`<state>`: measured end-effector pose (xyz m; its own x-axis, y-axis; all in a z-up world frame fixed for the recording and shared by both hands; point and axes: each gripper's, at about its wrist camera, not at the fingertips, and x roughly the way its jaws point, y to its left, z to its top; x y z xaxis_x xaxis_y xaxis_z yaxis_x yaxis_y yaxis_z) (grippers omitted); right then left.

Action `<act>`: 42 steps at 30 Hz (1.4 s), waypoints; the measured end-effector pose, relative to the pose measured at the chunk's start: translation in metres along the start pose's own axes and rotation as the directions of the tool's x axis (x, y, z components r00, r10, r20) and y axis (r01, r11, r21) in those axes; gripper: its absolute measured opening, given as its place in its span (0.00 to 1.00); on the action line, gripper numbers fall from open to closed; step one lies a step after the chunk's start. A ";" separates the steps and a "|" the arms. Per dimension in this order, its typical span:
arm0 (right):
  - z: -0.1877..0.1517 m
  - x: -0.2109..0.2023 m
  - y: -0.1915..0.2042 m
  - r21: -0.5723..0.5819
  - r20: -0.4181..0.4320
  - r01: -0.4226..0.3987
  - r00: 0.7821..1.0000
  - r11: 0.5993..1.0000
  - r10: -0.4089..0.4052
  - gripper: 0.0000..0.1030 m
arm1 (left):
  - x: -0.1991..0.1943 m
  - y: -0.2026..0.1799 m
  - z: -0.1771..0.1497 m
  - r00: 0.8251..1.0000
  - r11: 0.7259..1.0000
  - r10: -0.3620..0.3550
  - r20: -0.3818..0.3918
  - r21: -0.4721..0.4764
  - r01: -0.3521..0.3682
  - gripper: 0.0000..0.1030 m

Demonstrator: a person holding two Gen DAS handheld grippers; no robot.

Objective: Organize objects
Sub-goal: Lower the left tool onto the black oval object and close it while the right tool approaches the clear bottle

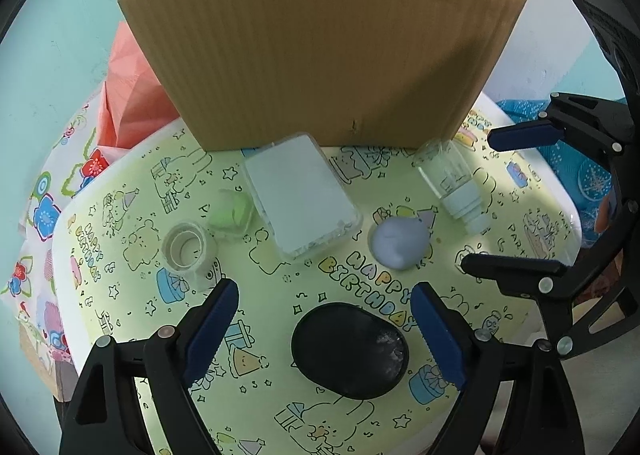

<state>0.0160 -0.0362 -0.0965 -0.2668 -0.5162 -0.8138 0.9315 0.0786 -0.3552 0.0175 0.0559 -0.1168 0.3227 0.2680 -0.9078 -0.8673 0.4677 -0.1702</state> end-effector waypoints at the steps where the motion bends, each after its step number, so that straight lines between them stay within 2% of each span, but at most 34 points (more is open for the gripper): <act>1: -0.001 0.002 -0.001 0.006 -0.003 0.000 1.000 1.000 0.000 0.91 | 0.002 0.000 -0.001 1.000 1.000 -0.001 -0.001 0.001 0.001 0.87; 21: -0.009 0.033 -0.002 0.089 -0.064 -0.009 0.998 0.996 0.015 0.91 | 0.033 -0.002 -0.027 0.996 0.998 -0.065 -0.060 0.020 0.067 0.90; 31: -0.012 0.042 -0.002 0.100 -0.078 -0.014 0.997 0.995 0.022 0.91 | 0.033 -0.005 -0.031 0.995 0.995 -0.085 -0.058 0.038 0.087 0.93; 36: -0.012 0.044 -0.001 0.108 -0.078 -0.022 0.996 0.994 0.031 0.91 | 0.030 -0.005 -0.035 0.996 0.996 -0.080 -0.050 0.025 0.082 0.87; 39: -0.013 0.044 -0.002 0.114 -0.077 -0.022 0.997 0.993 0.031 0.91 | 0.028 -0.004 -0.036 0.998 0.998 -0.047 -0.047 0.033 0.048 0.74; 40: -0.013 0.044 -0.002 0.115 -0.077 -0.022 0.997 0.993 0.031 0.91 | 0.027 -0.005 -0.036 0.998 0.999 -0.034 -0.048 0.040 0.036 0.71; 41: -0.013 0.043 -0.002 0.117 -0.077 -0.022 0.997 0.993 0.031 0.91 | 0.027 -0.005 -0.036 0.997 0.994 -0.053 -0.065 0.096 0.059 0.71; 42: -0.013 0.043 -0.002 0.119 -0.077 -0.023 0.996 0.993 0.032 0.91 | 0.027 -0.006 -0.037 0.996 0.993 -0.053 -0.066 0.098 0.059 0.71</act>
<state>-0.0010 -0.0478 -0.1370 -0.2550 -0.4460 -0.8580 0.9601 -0.0113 -0.2795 0.0174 0.0293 -0.1544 0.3423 0.1864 -0.9209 -0.8051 0.5634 -0.1853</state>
